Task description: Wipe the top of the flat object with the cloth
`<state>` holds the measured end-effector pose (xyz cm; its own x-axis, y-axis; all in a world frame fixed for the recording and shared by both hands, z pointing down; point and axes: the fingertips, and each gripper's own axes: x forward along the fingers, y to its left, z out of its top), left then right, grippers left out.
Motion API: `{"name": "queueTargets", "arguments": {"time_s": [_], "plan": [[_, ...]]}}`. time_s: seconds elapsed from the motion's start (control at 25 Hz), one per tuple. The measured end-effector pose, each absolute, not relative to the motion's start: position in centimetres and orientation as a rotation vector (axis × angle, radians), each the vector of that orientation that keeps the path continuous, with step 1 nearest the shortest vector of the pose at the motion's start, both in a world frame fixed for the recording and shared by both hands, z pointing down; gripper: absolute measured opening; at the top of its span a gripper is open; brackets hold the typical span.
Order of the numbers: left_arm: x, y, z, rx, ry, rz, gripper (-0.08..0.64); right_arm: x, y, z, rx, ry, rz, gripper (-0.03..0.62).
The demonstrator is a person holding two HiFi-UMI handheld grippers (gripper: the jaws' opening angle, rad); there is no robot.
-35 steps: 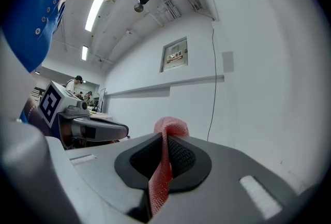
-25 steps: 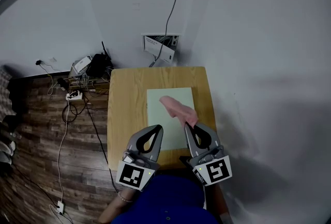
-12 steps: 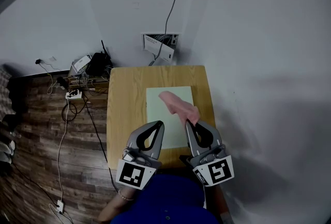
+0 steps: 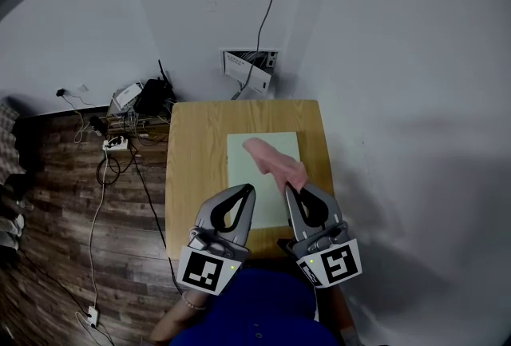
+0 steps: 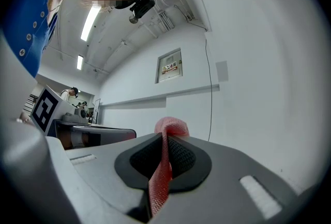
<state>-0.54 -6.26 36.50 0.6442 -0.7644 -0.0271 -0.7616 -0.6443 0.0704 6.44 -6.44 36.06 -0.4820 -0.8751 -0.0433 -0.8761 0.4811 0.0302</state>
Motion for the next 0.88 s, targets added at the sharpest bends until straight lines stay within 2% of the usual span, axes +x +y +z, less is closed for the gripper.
{"name": "queueTargets", "arguments": {"time_s": [0.88], "plan": [[-0.21,-6.31,36.80,2.779,-1.311,-0.076,0.002,6.10,-6.49,35.94,-1.574,2.682,0.083,0.014]]}}
